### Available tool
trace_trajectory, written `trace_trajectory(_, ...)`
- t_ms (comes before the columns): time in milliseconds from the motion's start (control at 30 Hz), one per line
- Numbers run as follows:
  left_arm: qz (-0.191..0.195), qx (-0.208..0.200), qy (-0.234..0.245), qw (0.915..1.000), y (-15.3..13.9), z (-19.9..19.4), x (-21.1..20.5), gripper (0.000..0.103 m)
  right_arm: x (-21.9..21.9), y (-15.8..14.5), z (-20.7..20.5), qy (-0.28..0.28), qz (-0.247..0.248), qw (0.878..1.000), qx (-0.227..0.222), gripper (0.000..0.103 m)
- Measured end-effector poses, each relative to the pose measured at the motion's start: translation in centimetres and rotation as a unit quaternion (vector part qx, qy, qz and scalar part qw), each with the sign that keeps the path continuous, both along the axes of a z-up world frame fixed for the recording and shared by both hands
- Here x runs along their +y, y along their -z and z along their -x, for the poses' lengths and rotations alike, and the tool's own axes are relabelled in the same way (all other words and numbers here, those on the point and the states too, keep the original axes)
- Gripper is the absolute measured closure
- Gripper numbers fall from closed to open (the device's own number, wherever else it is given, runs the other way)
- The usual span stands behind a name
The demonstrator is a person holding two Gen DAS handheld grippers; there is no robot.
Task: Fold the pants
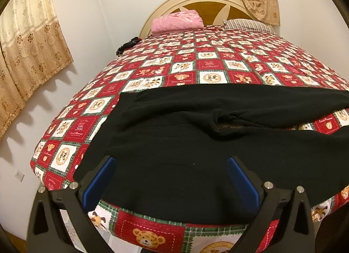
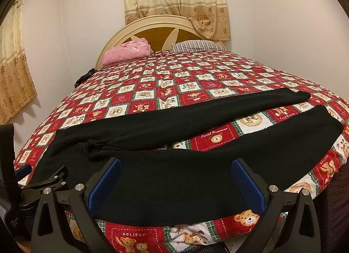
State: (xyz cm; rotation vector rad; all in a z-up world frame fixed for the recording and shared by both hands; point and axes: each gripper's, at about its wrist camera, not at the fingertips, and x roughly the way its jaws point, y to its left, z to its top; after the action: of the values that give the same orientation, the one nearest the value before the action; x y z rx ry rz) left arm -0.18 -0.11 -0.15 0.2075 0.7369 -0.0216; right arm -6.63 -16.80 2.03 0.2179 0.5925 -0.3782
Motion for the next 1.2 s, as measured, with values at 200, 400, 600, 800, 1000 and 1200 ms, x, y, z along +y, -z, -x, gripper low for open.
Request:
trace_trajectory(200, 0.004, 0.005, 0.001, 1.0, 0.1, 0.1, -0.1, 0.0, 0.1, 0.1, 0.0, -0.001, 0.0, 1.0, 0.002, 0.001)
trace_trajectory(400, 0.008, 0.012, 0.002, 0.9999, 0.5, -0.2, 0.0, 0.0, 0.2, 0.3, 0.0, -0.002, -0.001, 1.0, 0.007, 0.001)
trace_trajectory(600, 0.01, 0.019, 0.003, 0.9998, 0.8, -0.4, 0.1, 0.0, 0.0, 0.5, -0.3, 0.0, -0.004, 1.0, 0.01, 0.001)
trace_trajectory(800, 0.009, 0.025, 0.001, 0.9997, 1.1, -0.9, 0.5, 0.0, -0.1, 0.8, -0.6, 0.002, -0.004, 1.0, 0.013, 0.001)
trace_trajectory(1000, 0.004, 0.031, -0.016, 0.9994, 1.5, -2.3, 1.6, 0.0, -0.3, 1.5, -1.7, 0.002, -0.01, 1.0, 0.023, 0.001)
trace_trajectory(1200, -0.004, 0.037, -0.022, 0.9991, 1.4, -4.9, 3.2, 0.0, -0.3, 1.4, -3.6, -0.01, -0.003, 1.0, 0.024, 0.001)
